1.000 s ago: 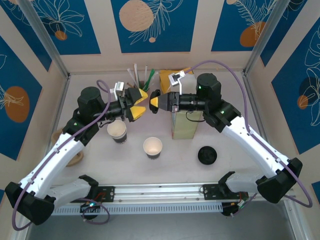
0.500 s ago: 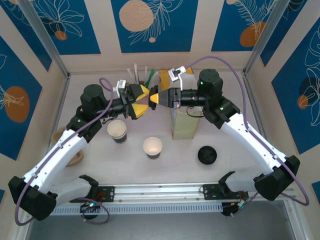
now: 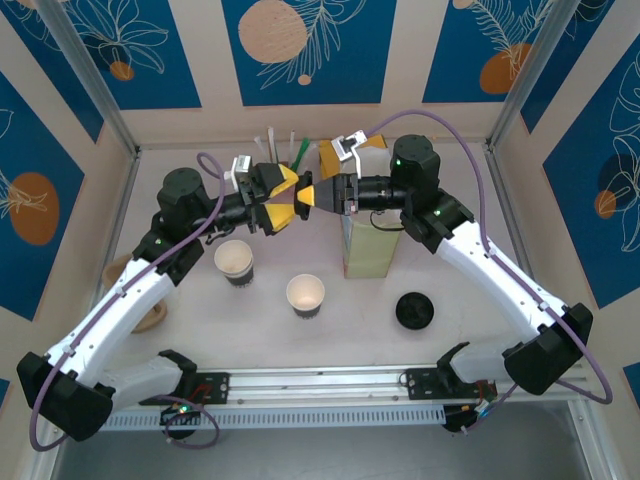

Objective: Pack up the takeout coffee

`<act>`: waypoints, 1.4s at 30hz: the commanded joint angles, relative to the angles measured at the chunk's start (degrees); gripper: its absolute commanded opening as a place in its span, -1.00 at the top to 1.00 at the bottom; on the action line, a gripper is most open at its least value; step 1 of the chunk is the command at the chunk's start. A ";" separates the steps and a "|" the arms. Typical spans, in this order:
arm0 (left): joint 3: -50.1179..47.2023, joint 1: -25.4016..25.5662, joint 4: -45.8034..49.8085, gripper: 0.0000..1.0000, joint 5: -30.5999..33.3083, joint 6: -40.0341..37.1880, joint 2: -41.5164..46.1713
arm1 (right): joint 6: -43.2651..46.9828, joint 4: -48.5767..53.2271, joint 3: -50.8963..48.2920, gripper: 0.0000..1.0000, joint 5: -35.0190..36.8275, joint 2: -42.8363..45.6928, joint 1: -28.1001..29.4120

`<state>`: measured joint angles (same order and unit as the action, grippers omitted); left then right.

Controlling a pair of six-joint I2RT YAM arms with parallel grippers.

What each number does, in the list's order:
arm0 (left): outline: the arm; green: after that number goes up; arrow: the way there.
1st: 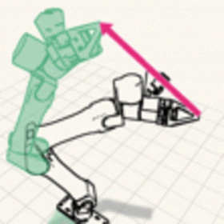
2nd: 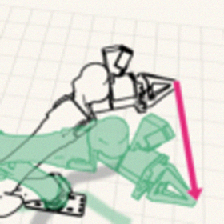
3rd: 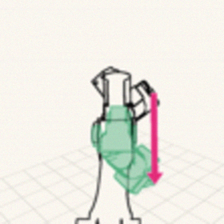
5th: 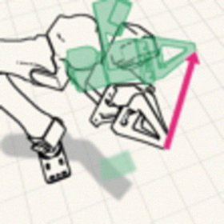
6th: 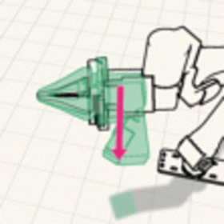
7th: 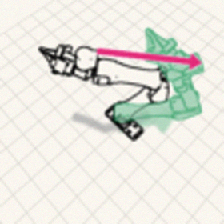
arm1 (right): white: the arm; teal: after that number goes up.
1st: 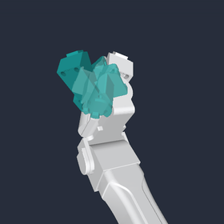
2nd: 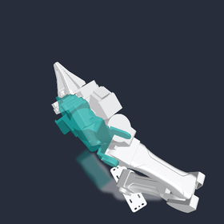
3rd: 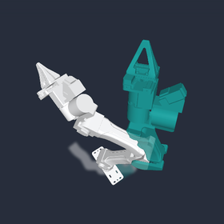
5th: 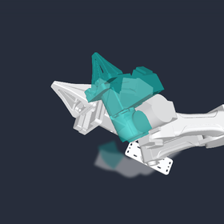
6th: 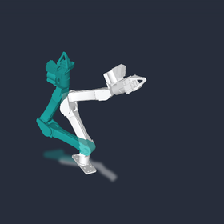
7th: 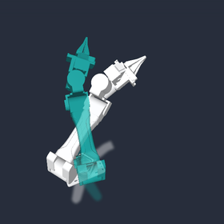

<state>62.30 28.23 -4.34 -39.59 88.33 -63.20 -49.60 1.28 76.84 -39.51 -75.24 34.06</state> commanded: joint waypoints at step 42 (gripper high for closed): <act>-0.26 -0.46 -7.32 -0.24 -2.95 2.48 -0.87 | 1.30 0.47 2.45 0.57 -2.51 0.16 1.00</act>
<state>61.91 28.12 -8.62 -41.54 91.22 -64.60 -49.21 0.43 78.13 -41.19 -76.03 34.81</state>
